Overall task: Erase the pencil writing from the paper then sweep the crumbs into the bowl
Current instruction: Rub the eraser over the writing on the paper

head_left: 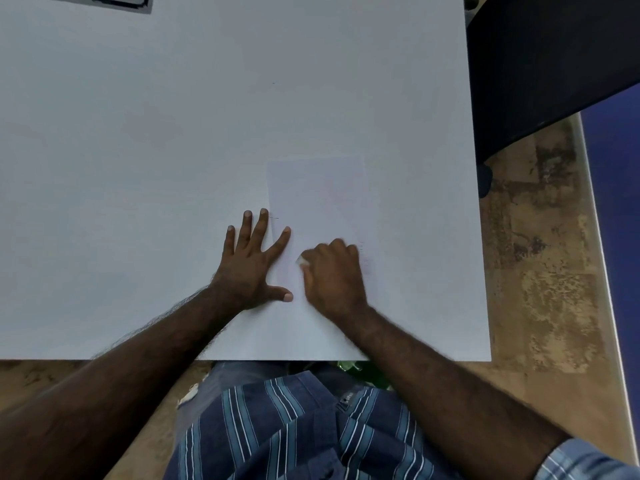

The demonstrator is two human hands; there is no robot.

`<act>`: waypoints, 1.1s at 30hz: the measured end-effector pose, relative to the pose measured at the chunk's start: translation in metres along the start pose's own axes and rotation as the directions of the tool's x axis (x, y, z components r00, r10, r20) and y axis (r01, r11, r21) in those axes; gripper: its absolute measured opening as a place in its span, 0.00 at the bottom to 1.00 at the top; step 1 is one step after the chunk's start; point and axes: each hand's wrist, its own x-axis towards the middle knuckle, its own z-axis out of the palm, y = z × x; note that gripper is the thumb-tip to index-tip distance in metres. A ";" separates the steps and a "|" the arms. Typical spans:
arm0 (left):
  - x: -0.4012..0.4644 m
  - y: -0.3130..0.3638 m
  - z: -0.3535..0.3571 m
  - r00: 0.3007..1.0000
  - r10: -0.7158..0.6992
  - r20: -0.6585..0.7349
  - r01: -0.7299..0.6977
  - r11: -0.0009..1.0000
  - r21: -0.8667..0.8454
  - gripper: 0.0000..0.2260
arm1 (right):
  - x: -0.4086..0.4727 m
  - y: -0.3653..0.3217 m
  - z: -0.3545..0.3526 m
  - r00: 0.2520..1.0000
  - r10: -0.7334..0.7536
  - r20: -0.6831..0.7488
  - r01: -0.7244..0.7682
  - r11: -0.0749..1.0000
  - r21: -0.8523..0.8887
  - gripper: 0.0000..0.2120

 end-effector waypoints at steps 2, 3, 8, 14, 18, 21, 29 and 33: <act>0.000 0.000 0.001 1.000 0.002 -0.007 -0.002 1.000 -0.004 0.57 | 0.017 0.023 -0.004 0.988 0.136 -0.077 -0.137 0.991 -0.010 0.06; -0.001 0.001 0.001 1.000 0.005 -0.016 -0.005 1.000 -0.007 0.58 | 0.022 0.032 -0.005 0.978 0.192 -0.086 -0.194 0.981 -0.007 0.06; -0.002 0.009 -0.004 0.994 0.075 -0.082 -0.067 0.994 0.089 0.57 | 0.023 0.033 -0.007 0.969 0.240 -0.055 -0.238 0.971 0.034 0.04; -0.010 0.029 -0.004 0.991 0.130 -0.031 -0.130 0.991 -0.004 0.41 | 0.022 0.031 -0.007 0.962 0.273 -0.033 -0.268 0.958 0.105 0.04; -0.010 0.032 -0.007 0.994 0.105 -0.018 -0.106 0.993 -0.058 0.40 | 0.021 0.034 -0.013 0.968 0.250 0.003 -0.248 0.961 0.120 0.04; -0.007 0.032 -0.008 0.994 0.109 0.000 -0.109 0.993 -0.037 0.41 | 0.006 0.019 -0.015 0.986 0.164 0.026 -0.166 0.979 0.122 0.06; -0.005 0.026 -0.002 0.993 0.122 -0.005 -0.122 0.990 -0.065 0.45 | -0.015 0.018 -0.011 0.997 0.054 0.047 -0.054 0.998 0.010 0.08; -0.007 0.025 0.000 0.993 0.114 -0.018 -0.115 0.990 -0.078 0.46 | -0.005 0.036 -0.015 0.967 0.247 -0.063 -0.246 0.969 0.025 0.08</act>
